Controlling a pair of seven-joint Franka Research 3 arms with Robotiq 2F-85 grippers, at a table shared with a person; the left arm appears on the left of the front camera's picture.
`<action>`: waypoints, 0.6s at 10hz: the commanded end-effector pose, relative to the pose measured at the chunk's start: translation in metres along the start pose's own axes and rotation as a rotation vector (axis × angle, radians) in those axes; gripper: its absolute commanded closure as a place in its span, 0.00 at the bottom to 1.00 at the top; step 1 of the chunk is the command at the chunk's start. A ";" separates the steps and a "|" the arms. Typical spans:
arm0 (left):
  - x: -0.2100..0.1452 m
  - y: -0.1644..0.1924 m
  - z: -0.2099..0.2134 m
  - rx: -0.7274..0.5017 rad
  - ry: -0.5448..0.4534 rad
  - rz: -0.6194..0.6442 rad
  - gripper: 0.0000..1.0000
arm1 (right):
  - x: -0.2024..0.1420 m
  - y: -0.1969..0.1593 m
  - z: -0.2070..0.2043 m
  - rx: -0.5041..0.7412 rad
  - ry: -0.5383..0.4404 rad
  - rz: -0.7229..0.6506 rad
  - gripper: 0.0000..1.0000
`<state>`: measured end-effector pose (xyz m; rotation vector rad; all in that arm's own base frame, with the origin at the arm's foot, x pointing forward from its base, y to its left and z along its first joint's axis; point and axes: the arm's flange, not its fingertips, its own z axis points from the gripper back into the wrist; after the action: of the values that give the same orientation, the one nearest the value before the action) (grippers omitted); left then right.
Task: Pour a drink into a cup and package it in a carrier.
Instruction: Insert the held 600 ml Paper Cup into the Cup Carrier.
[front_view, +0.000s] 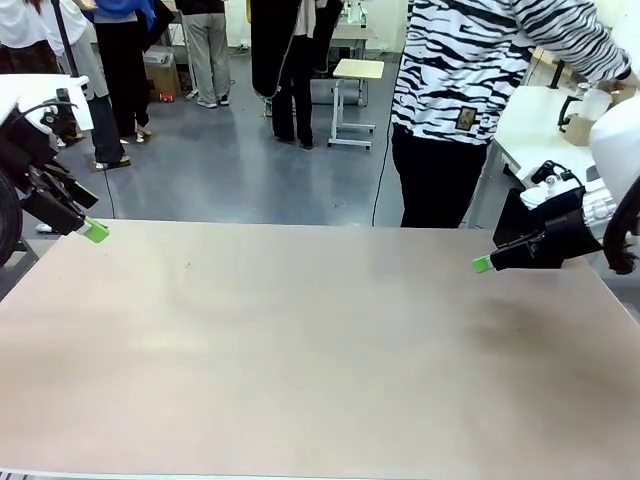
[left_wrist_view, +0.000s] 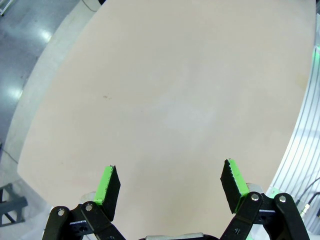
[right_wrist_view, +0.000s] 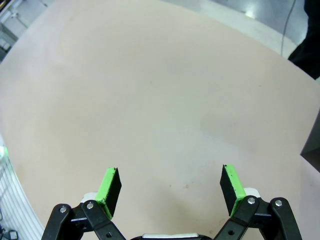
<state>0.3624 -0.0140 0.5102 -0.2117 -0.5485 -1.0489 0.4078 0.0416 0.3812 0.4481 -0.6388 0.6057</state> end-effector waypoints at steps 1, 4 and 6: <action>-0.001 0.000 0.002 0.001 0.009 -0.007 0.00 | -0.002 -0.001 0.001 0.009 0.004 0.007 0.00; -0.001 0.000 0.002 0.001 0.009 -0.007 0.00 | -0.002 -0.001 0.001 0.009 0.004 0.007 0.00; -0.001 0.000 0.002 0.001 0.009 -0.007 0.00 | -0.002 -0.001 0.001 0.009 0.004 0.007 0.00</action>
<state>0.3624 -0.0140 0.5102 -0.2117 -0.5485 -1.0489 0.4078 0.0416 0.3811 0.4481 -0.6388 0.6057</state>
